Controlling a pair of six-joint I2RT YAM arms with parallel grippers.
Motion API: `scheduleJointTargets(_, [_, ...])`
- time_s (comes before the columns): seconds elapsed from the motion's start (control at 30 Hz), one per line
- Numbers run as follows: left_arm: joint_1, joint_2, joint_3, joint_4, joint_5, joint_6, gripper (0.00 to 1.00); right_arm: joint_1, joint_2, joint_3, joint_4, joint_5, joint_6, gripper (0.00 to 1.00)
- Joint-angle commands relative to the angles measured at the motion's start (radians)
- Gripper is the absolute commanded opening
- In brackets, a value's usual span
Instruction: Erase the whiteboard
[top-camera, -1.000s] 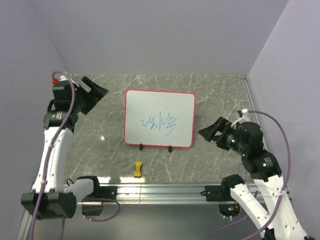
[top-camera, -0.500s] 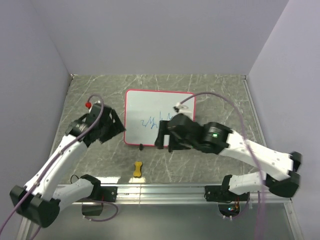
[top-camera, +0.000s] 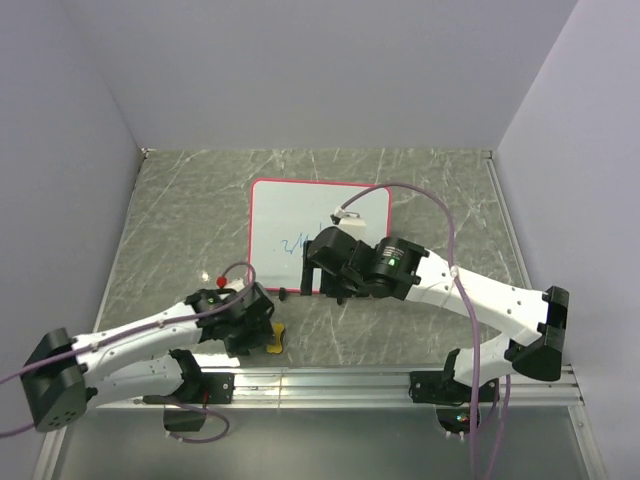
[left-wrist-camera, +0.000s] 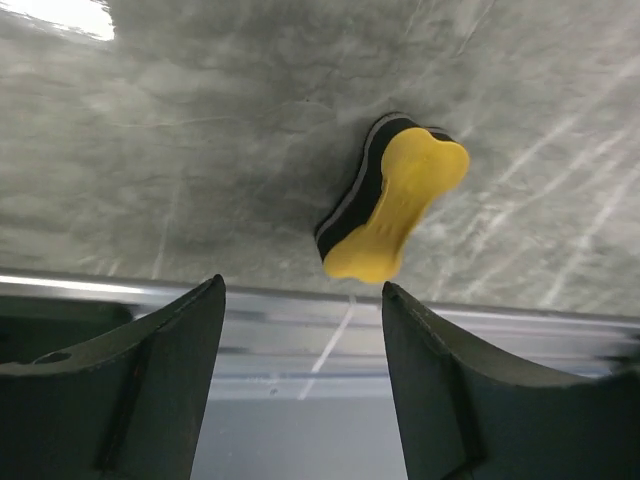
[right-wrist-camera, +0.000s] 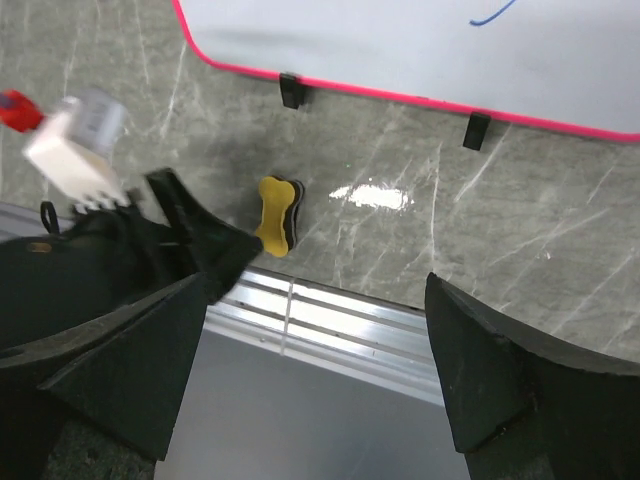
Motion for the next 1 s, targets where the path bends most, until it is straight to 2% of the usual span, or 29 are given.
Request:
scheduleJointTargets(0.0, [-0.051,0.087,-0.003,0.153,0.016,-0.069,0.68,-0.021,-0.033,0.045,-0.026,0.047,0.005,0.96])
scheduleJointTargets(0.17, [-0.096,0.190,-0.003,0.337,0.012,-0.046,0.66,-0.030,-0.111,-0.011,-0.058,0.077,0.019,0.96])
scheduleJointTargets(0.3, [-0.108,0.339,0.071,0.389,-0.019,0.007,0.65,-0.042,-0.197,-0.093,-0.064,0.079,0.040,0.96])
scheduleJointTargets(0.47, [-0.186,0.522,0.179,0.524,0.050,0.060,0.62,-0.056,-0.277,-0.162,-0.091,0.100,0.051,0.96])
scheduleJointTargets(0.57, [-0.272,0.727,0.371,0.519,0.065,0.127,0.59,-0.068,-0.305,-0.186,-0.084,0.106,0.048,0.96])
scheduleJointTargets(0.67, [-0.364,0.840,0.647,0.420,0.034,0.165,0.59,-0.075,-0.311,-0.183,-0.083,0.103,0.034,0.96])
scheduleJointTargets(0.73, [-0.377,0.839,0.693,0.357,0.014,0.155,0.61,-0.076,-0.308,-0.166,-0.077,0.091,0.017,0.96])
scheduleJointTargets(0.83, [-0.368,0.724,0.663,0.290,-0.048,0.111,0.70,-0.076,-0.326,-0.149,-0.023,0.061,-0.040,0.97])
scheduleJointTargets(0.97, [-0.315,0.477,0.540,0.207,-0.123,0.057,0.70,-0.075,-0.372,-0.153,0.031,0.053,-0.070,0.97])
